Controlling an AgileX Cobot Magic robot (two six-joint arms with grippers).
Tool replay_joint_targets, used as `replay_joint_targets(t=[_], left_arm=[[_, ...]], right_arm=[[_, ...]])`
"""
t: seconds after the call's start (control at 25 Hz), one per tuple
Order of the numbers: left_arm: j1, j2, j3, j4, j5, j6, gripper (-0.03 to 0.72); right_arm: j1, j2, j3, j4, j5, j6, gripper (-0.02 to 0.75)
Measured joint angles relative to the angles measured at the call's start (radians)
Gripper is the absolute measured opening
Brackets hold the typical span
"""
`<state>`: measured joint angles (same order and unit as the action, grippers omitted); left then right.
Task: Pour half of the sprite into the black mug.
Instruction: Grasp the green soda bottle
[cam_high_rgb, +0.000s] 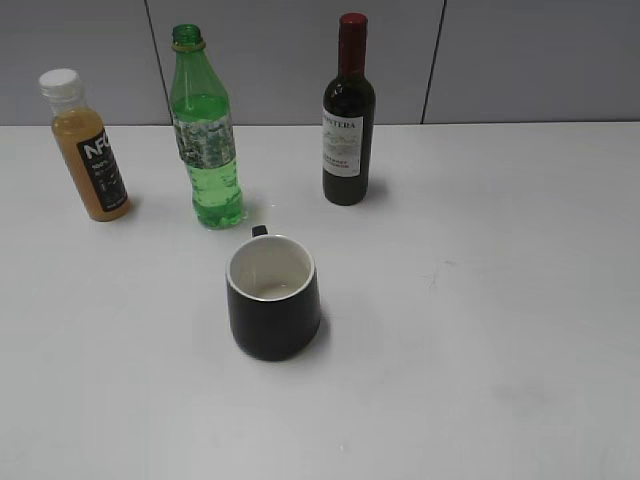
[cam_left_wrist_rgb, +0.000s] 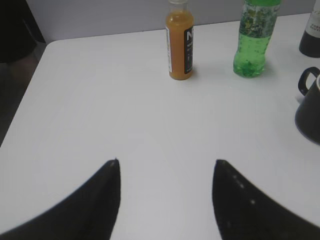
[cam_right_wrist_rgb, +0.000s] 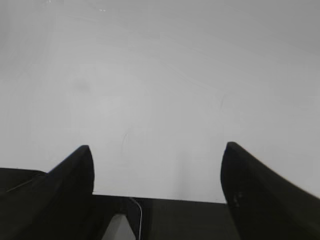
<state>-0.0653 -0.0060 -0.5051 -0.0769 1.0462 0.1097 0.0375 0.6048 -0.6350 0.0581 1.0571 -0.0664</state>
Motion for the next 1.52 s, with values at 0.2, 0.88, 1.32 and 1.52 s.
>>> replay_joint_targets(t=[0.2,0.88,1.32,1.52], left_arm=[[0.000,0.000,0.000,0.000,0.000,0.000,0.448],[0.000,0.000,0.000,0.001,0.000,0.000,0.448],[0.000,0.000,0.000,-0.002,-0.001,0.000,0.487],[0.000,0.000,-0.007,-0.046,-0.031,0.000,0.643]], right_arm=[[0.000,-0.164,0.073,0.014,-0.051,0.000,0.592],[0.000,-0.601,0.219,0.022,-0.107,-0.025,0.587],[0.000,-0.609,0.220,0.024,-0.108,-0.025,0.582],[0.000,-0.609,0.220,0.025,-0.108,-0.025,0.582]])
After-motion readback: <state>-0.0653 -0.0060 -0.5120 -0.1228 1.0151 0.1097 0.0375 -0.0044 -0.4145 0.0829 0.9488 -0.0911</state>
